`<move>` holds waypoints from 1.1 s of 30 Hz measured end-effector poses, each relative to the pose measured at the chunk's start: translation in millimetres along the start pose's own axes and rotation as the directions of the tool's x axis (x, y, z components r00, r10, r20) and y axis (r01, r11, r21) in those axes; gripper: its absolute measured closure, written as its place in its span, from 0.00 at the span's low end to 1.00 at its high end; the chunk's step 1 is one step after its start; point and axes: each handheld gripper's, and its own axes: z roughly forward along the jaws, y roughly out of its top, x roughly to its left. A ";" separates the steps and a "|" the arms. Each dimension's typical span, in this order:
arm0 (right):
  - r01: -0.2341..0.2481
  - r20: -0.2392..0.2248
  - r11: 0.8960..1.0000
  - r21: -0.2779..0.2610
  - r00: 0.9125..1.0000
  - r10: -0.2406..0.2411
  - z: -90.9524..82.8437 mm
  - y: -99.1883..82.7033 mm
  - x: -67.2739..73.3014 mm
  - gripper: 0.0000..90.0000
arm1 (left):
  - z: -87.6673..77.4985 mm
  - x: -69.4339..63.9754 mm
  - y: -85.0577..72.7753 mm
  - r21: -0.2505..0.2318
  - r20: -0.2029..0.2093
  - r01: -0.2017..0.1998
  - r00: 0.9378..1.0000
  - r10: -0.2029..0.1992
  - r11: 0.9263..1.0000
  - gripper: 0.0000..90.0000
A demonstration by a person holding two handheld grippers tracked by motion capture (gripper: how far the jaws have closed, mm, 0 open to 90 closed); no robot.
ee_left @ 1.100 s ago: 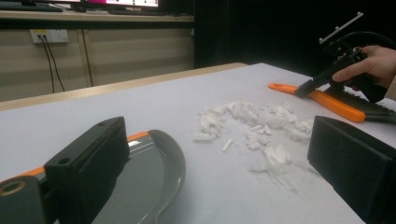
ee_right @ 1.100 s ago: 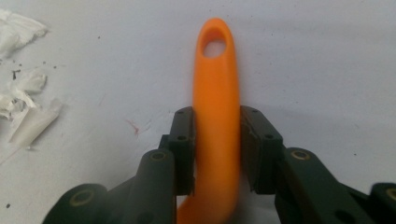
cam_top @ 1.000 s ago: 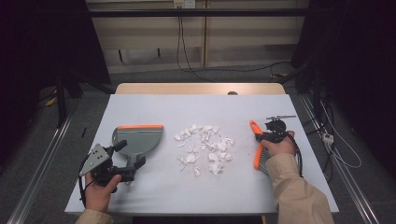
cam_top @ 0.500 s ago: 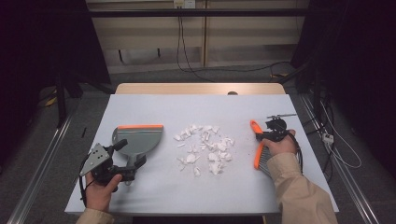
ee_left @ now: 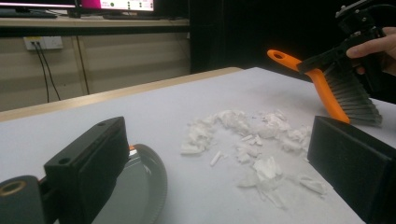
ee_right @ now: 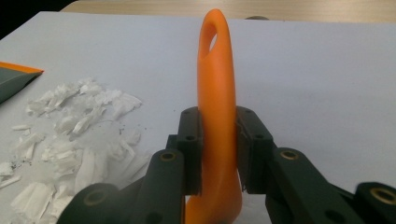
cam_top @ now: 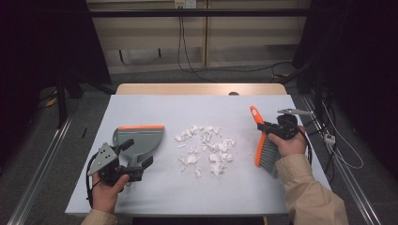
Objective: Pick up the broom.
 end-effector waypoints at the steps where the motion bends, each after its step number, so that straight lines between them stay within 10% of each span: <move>1: -0.021 0.005 1.000 0.004 1.000 0.021 1.6 -0.8 -2.5 0.82 | 0.2 -0.4 -0.4 -0.001 0.001 -0.001 1.000 0.001 1.000 0.06; 13: -0.006 0.013 0.986 0.168 1.000 0.004 36.3 -19.5 -15.8 0.78 | -3.0 4.7 -2.6 0.007 -0.004 -0.004 1.000 0.005 1.000 0.06; 33: 0.030 0.110 0.967 0.252 0.992 -0.060 26.0 -19.7 -2.6 0.66 | -4.2 5.8 -4.6 0.012 -0.008 -0.007 1.000 0.007 1.000 0.06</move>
